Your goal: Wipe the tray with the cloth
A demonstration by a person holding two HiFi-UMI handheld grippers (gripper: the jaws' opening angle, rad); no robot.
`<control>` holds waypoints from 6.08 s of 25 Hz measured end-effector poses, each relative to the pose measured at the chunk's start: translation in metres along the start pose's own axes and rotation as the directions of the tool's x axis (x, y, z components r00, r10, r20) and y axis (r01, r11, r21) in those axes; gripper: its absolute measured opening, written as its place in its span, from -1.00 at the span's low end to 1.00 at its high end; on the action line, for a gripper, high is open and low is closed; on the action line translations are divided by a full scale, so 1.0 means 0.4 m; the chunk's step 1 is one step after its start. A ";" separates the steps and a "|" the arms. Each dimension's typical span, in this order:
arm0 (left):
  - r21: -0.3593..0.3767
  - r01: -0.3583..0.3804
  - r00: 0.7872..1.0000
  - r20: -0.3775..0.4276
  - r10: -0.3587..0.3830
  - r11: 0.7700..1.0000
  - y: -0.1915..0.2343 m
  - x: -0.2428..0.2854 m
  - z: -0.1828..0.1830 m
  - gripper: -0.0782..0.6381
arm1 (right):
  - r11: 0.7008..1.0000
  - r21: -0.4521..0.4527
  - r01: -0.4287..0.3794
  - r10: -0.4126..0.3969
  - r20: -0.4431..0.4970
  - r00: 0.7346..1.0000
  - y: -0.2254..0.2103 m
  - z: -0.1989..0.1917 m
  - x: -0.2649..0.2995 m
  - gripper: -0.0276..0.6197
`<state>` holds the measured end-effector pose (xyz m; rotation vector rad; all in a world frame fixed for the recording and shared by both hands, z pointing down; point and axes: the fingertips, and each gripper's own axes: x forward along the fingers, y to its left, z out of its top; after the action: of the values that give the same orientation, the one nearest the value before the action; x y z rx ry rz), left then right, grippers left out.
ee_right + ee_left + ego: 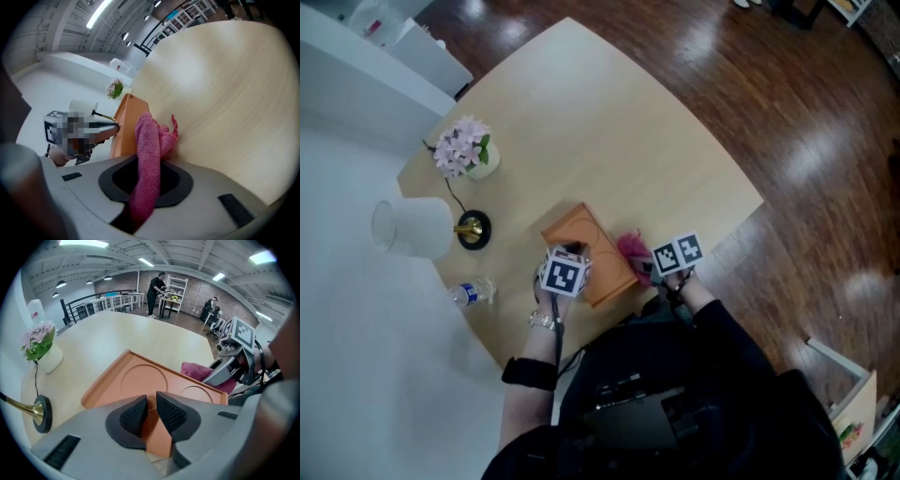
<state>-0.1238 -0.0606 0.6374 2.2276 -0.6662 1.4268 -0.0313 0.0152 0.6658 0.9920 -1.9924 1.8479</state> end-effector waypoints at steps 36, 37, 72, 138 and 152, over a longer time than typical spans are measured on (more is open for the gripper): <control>-0.602 0.090 0.992 0.121 -0.021 0.793 -0.313 -0.107 -0.308 -0.59 | 0.407 -0.913 -0.032 -0.263 -0.151 0.953 0.218 0.504 0.214 -0.70; -0.607 0.093 0.992 0.123 -0.023 0.789 -0.325 -0.099 -0.296 -0.59 | 0.347 -0.935 -0.069 -0.280 -0.174 0.944 0.223 0.495 0.226 -0.70; -0.357 -0.027 0.999 -0.029 0.018 0.934 -0.071 -0.012 -0.152 -0.61 | 0.789 -0.612 0.054 -0.176 -0.141 0.974 -0.027 0.500 -0.095 -0.73; -0.004 0.003 0.992 -0.128 -0.004 1.000 -0.335 0.164 0.313 -0.77 | 0.280 -0.942 -0.183 -0.249 -0.256 0.934 -0.259 0.253 -0.280 -0.71; -0.004 0.008 0.994 -0.109 -0.009 1.000 -0.329 0.160 0.327 -0.77 | 0.300 -0.910 -0.286 -0.218 -0.357 0.908 -0.277 0.014 -0.393 -0.71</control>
<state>0.0714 -0.0411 0.6340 2.1295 -0.6215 1.5291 0.1553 0.0621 0.6569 0.1031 -2.2143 0.4092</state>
